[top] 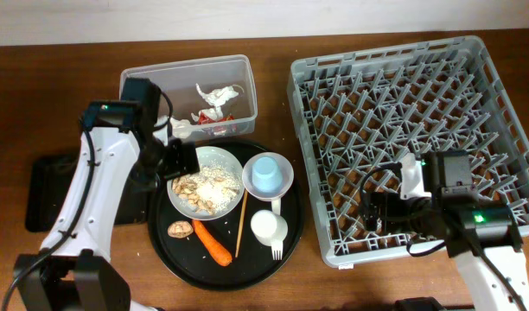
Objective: Sort waste into correct bins and load items into the dishwasher rack
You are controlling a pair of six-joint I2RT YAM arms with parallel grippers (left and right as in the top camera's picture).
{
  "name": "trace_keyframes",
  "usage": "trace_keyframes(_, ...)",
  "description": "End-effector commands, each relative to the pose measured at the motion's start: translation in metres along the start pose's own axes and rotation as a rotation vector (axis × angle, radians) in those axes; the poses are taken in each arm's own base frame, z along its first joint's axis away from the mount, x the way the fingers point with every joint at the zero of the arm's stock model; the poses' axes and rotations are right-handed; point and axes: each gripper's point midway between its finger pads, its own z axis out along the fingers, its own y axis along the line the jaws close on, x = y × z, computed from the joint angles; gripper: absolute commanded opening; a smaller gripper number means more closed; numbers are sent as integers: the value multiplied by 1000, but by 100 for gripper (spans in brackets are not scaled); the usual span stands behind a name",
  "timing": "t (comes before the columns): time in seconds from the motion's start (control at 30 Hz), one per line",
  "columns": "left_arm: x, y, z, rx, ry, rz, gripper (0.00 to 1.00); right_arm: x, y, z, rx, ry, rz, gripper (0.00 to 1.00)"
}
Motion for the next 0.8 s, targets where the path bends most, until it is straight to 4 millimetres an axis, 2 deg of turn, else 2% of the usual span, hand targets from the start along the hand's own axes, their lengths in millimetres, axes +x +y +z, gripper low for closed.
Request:
trace_keyframes(0.0, 36, 25, 32, -90, 141, -14, 95, -10, 33, -3, -71, 22, -103, 98)
trace_keyframes(0.1, 66, 38, 57, -121, 244, -27, 96, -28, 76, -12, -125, 23, -222, 98)
trace_keyframes(0.17, 79, 43, 68, -134, 285, -32, 99, -39, 117, -11, -170, 45, -332, 99)
trace_keyframes(0.2, 83, 45, 70, -138, 297, -33, 99, -43, 131, -9, -182, 49, -368, 98)
trace_keyframes(0.23, 86, 46, 72, -142, 307, -34, 99, -48, 146, -3, -175, 56, -409, 98)
trace_keyframes(0.33, 87, 58, 75, -200, 301, -26, 99, -64, 187, 36, -142, 95, -500, 98)
trace_keyframes(0.37, 87, 59, 75, -210, 299, -24, 99, -69, 194, 49, -143, 92, -491, 99)
trace_keyframes(0.47, 85, 59, 75, -207, 292, -24, 99, -81, 205, 95, -137, 102, -440, 98)
trace_keyframes(0.5, 84, 59, 76, -206, 288, -23, 99, -82, 205, 104, -130, 108, -439, 98)
trace_keyframes(0.6, 81, 58, 77, -202, 277, -22, 99, -90, 187, 137, -8, 104, -431, 98)
trace_keyframes(0.77, 77, 57, 78, -197, 258, -21, 99, -85, 186, 161, 23, 133, -427, 98)
